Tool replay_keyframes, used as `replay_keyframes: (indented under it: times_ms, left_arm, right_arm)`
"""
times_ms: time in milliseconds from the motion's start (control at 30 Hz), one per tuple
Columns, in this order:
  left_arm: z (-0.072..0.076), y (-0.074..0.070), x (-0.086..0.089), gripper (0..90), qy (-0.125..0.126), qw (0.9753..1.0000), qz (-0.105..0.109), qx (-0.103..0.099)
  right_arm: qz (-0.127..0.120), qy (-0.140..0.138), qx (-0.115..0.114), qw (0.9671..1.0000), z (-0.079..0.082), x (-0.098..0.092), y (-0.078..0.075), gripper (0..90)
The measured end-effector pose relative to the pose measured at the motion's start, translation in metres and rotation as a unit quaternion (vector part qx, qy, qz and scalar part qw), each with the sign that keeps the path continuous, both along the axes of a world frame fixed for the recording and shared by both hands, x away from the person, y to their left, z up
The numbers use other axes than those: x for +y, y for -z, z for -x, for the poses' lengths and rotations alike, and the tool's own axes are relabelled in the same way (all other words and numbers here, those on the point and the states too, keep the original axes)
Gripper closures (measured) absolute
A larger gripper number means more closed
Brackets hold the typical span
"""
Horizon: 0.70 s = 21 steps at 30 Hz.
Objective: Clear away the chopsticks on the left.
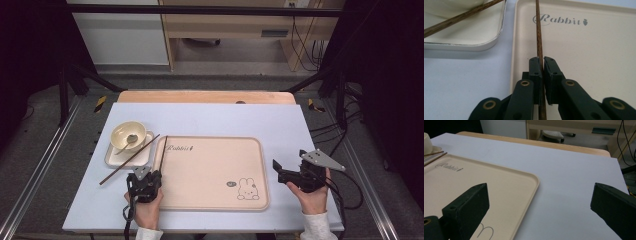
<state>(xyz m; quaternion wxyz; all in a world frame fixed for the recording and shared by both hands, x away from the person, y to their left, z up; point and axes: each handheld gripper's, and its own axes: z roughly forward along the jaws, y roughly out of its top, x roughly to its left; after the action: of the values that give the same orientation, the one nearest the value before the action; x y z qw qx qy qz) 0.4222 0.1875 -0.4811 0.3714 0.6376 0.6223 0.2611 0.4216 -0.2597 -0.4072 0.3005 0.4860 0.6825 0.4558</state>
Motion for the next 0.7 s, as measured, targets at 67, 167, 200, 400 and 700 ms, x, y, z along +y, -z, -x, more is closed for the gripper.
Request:
replay_keyframes:
  times_ms: [67, 167, 200, 400, 700]
  left_arm:
    - [-0.0002, 0.001, -0.0006, 85.1, -0.002, 1.0, -0.001, 0.006]
    - [-0.0007, 0.0019, -0.0022, 85.1, -0.001, 0.9999, -0.007, 0.011]
    - [-0.0012, 0.0026, -0.0021, 85.0, 0.001, 0.9999, -0.008, 0.013]
    - [-0.0036, 0.0026, -0.0009, 84.9, 0.0, 0.9998, -0.009, 0.015]
    - [-0.0045, 0.002, -0.0028, 82.2, 0.006, 0.9997, -0.018, 0.018]
  right_arm:
    - [0.0, 0.0, 0.0, 1.0, 0.0001, -0.0001, 0.0, 2.2]
    - [0.0, 0.0, -0.001, 1.0, 0.0003, -0.0003, -0.0002, 2.2]
    - [0.001, 0.001, -0.001, 1.0, 0.0003, -0.0006, -0.0003, 2.2]
    - [-0.001, 0.001, -0.002, 1.0, 0.0005, -0.0007, -0.0006, 2.2]
    - [-0.001, -0.001, -0.001, 1.0, 0.0005, -0.0001, -0.0003, 2.2]
